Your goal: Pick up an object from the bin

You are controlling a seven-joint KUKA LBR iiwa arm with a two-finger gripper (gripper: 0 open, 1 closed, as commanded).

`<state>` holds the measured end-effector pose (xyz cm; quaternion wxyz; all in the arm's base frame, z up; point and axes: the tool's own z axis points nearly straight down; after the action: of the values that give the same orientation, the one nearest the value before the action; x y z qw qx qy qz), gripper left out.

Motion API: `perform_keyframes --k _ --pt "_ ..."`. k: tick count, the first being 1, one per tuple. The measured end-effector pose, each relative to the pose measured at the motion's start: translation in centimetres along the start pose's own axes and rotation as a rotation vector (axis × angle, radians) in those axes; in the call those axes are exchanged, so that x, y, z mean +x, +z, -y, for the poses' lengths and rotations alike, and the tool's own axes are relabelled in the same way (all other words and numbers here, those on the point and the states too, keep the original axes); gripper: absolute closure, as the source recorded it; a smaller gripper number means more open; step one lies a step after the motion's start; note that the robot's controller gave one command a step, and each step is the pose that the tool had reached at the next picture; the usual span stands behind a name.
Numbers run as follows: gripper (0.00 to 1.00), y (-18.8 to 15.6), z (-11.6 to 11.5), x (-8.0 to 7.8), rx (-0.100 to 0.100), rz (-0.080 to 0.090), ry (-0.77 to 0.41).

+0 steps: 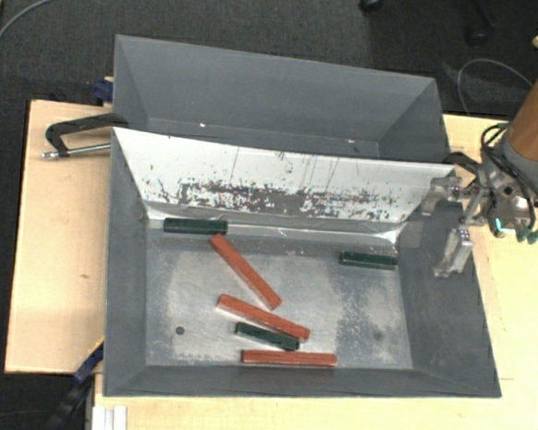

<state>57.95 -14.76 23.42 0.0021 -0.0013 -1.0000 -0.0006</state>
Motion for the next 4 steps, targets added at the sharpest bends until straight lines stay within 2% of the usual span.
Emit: perform_keyframes --k 1,2,3,4 --pt "0.0 12.3 -0.9 0.7 -0.002 -0.001 0.289" --pt "0.0 16.6 -2.3 -1.8 -0.001 0.007 0.274" --pt "1.0 16.3 -2.1 -1.8 0.001 0.008 0.275" --pt "1.0 3.6 -3.6 -0.3 0.002 0.018 0.19"
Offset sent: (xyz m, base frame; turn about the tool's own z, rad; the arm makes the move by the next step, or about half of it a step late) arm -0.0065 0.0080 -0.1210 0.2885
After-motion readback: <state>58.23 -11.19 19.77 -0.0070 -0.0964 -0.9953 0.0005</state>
